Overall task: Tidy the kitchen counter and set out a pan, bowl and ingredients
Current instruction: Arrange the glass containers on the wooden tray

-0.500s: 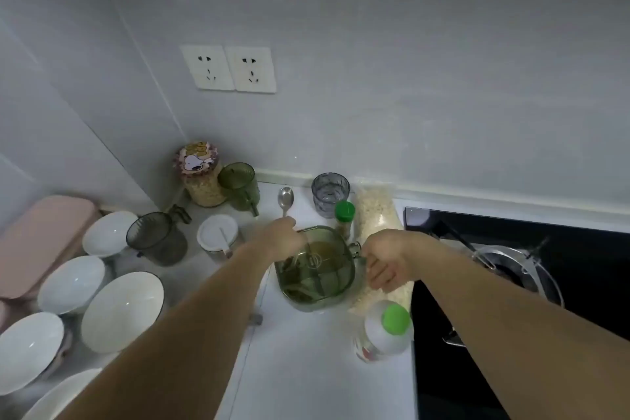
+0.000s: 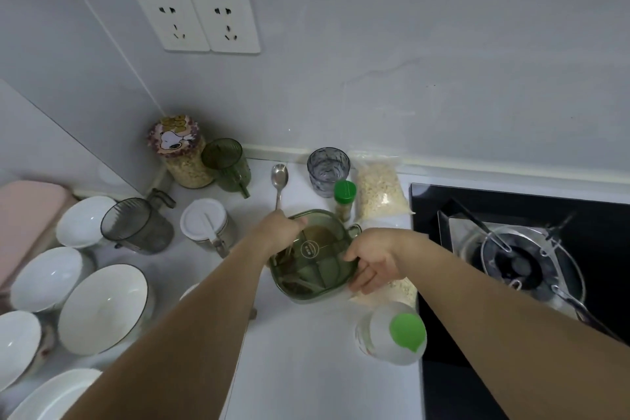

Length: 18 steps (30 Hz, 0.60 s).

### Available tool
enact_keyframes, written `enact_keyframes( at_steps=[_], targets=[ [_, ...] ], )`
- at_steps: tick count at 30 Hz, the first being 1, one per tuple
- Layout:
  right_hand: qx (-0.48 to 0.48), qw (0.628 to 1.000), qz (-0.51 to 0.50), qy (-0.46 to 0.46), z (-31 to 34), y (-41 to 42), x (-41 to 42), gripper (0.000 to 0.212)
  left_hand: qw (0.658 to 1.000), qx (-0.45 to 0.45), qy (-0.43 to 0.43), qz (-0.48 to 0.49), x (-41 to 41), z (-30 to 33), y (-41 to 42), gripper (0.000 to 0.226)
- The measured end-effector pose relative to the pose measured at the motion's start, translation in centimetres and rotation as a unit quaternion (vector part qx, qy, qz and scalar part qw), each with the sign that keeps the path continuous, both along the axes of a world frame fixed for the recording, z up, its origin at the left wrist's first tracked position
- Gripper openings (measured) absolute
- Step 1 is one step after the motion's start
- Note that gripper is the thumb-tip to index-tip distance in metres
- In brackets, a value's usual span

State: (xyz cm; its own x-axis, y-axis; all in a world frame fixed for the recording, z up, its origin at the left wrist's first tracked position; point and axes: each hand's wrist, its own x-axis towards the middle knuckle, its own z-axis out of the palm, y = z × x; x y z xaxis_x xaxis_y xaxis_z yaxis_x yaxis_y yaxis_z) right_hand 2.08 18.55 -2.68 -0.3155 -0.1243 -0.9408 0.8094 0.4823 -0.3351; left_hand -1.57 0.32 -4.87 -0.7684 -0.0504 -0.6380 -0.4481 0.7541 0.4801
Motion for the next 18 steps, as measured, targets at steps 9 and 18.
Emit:
enact_keyframes(
  at_steps=[9, 18],
  targets=[
    [0.01, 0.998, 0.053, 0.044, 5.8, -0.1, -0.3, 0.038, 0.996, -0.048, 0.078, -0.017, 1.5, 6.4, -0.1, 0.04],
    [0.074, 0.976, 0.031, 0.2, 17.0, 1.3, 1.0, 0.034, 0.983, -0.029, 0.177, -0.038, 1.3, 18.1, 1.9, 0.039]
  ],
)
